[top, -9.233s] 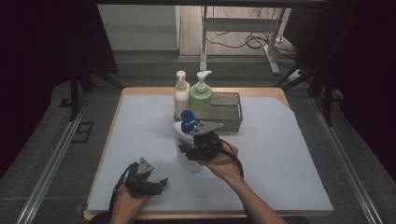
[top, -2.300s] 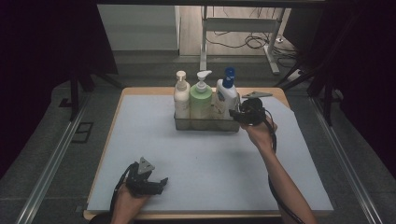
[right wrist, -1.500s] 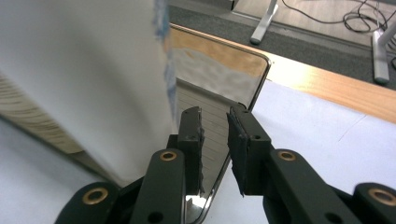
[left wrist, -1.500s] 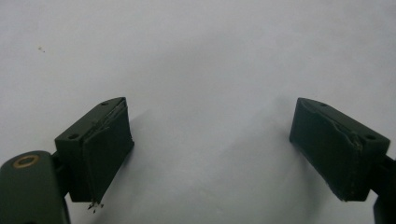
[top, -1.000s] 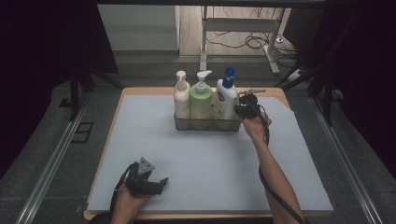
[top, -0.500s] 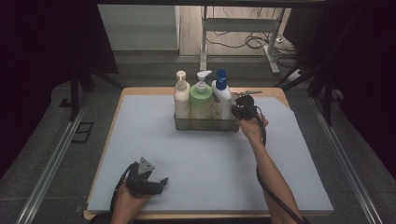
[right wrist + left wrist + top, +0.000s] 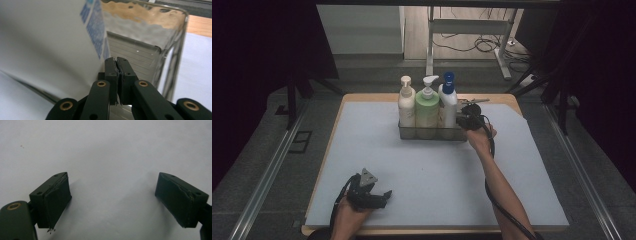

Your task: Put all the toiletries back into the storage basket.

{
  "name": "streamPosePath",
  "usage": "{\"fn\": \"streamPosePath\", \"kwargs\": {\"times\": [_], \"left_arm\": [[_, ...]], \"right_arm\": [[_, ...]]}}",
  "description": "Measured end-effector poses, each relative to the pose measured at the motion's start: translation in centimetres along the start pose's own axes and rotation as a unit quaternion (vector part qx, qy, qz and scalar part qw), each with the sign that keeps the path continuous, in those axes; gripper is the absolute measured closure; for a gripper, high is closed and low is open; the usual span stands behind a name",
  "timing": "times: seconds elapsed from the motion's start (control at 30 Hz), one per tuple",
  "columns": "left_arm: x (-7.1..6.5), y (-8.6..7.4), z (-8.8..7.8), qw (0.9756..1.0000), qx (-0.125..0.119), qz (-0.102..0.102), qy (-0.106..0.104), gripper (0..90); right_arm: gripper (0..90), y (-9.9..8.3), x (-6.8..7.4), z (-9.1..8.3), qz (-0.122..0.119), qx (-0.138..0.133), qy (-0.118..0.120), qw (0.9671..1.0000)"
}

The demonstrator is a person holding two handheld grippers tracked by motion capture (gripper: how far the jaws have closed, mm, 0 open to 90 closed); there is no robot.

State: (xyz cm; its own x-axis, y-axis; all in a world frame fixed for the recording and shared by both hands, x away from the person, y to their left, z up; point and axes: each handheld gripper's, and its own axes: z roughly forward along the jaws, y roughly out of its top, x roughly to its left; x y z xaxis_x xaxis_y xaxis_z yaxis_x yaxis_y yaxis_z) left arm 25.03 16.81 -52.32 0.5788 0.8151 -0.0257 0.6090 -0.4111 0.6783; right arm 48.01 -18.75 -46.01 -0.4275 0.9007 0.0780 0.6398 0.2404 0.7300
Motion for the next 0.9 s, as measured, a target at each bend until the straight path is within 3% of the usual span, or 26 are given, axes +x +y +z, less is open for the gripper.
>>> {"fn": "streamPosePath", "kwargs": {"times": [0.1, 0.53, 0.9], "left_arm": [[0.0, 0.0, 0.0, 1.0000, 0.000, 0.000, 0.000, 12.3], [0.0, 0.0, 0.0, 1.0000, -0.002, -0.002, 0.001, 12.3], [0.0, 0.0, 0.0, 1.0000, -0.001, -0.002, 0.001, 12.3]], "right_arm": [[86.5, -0.1, 0.4, 0.1, -0.003, 0.002, 0.011, 0.9999], [89.4, -0.5, 0.9, -0.1, 0.000, 0.002, 0.009, 1.0000], [89.4, -0.7, 1.4, -0.5, -0.012, 0.003, 0.010, 0.9999]]}}
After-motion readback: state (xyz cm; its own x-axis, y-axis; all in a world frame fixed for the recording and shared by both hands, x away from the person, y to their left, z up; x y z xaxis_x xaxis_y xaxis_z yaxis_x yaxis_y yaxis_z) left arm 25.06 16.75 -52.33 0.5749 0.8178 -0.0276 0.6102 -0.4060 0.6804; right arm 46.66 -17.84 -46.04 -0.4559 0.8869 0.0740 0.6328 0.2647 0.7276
